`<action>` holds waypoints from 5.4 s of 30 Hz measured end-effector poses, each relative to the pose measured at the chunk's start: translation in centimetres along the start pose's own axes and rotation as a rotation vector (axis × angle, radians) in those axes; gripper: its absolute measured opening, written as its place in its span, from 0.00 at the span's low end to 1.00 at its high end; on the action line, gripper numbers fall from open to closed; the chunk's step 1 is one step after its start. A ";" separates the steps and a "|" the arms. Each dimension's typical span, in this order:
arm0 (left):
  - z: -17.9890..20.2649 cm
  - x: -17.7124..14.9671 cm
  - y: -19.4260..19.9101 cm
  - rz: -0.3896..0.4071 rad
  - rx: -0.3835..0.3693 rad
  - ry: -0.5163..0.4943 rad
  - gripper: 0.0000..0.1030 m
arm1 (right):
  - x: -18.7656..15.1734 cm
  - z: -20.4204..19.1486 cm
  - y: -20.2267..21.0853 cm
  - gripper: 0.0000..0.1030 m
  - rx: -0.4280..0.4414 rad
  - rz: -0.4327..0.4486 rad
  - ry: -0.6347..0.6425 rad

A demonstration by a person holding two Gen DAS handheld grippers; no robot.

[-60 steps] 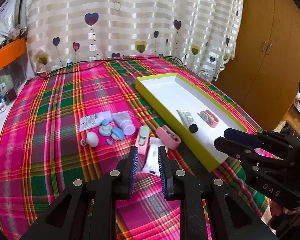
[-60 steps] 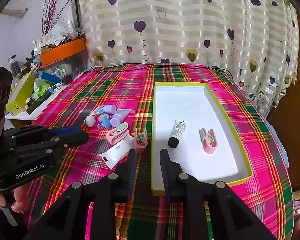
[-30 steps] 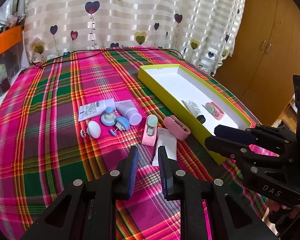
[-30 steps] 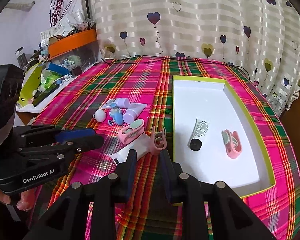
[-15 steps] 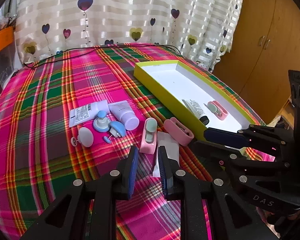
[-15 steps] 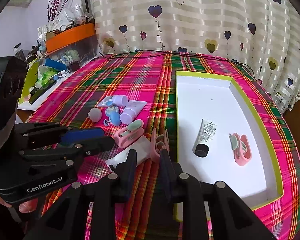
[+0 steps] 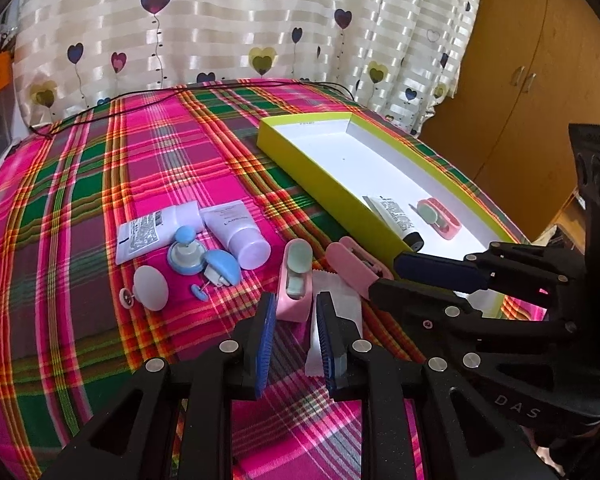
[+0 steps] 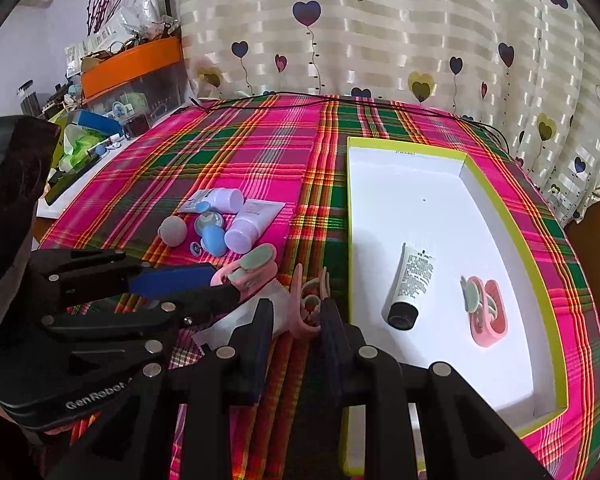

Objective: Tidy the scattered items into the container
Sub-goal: 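Grasp another pink clip with the right tool while the left tool approaches a pink holder, then carry the pink clip toward the box with the right tool while the left tool lifts the pink holder, then lower the pink clip into the box, open the right tool while the left carries the holder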

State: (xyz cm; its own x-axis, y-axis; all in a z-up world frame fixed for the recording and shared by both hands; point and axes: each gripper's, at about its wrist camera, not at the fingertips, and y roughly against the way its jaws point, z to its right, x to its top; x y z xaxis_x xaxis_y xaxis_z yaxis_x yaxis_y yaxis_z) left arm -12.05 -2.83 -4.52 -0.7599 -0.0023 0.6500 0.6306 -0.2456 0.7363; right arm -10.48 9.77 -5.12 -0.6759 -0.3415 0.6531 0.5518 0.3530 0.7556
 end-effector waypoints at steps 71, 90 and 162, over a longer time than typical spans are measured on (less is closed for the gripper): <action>1.9 -0.7 7.5 0.151 0.092 -0.008 0.18 | 0.0 -2.7 7.6 0.03 0.008 0.163 0.063; 3.9 -0.7 10.0 0.197 0.077 -0.033 0.18 | -0.8 -2.3 9.9 0.03 -0.004 0.209 0.043; 8.2 3.4 1.4 0.093 -0.050 -0.088 0.18 | -2.2 7.0 5.0 0.03 -0.069 0.097 -0.133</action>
State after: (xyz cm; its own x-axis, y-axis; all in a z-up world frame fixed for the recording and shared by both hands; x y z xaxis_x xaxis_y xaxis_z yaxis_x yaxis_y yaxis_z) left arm -12.46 4.81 0.29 -0.6800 0.0570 0.7310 0.6877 -0.2963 0.6628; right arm -9.68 18.37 -3.14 -0.6736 -0.1890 0.7146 0.6471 0.3163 0.6937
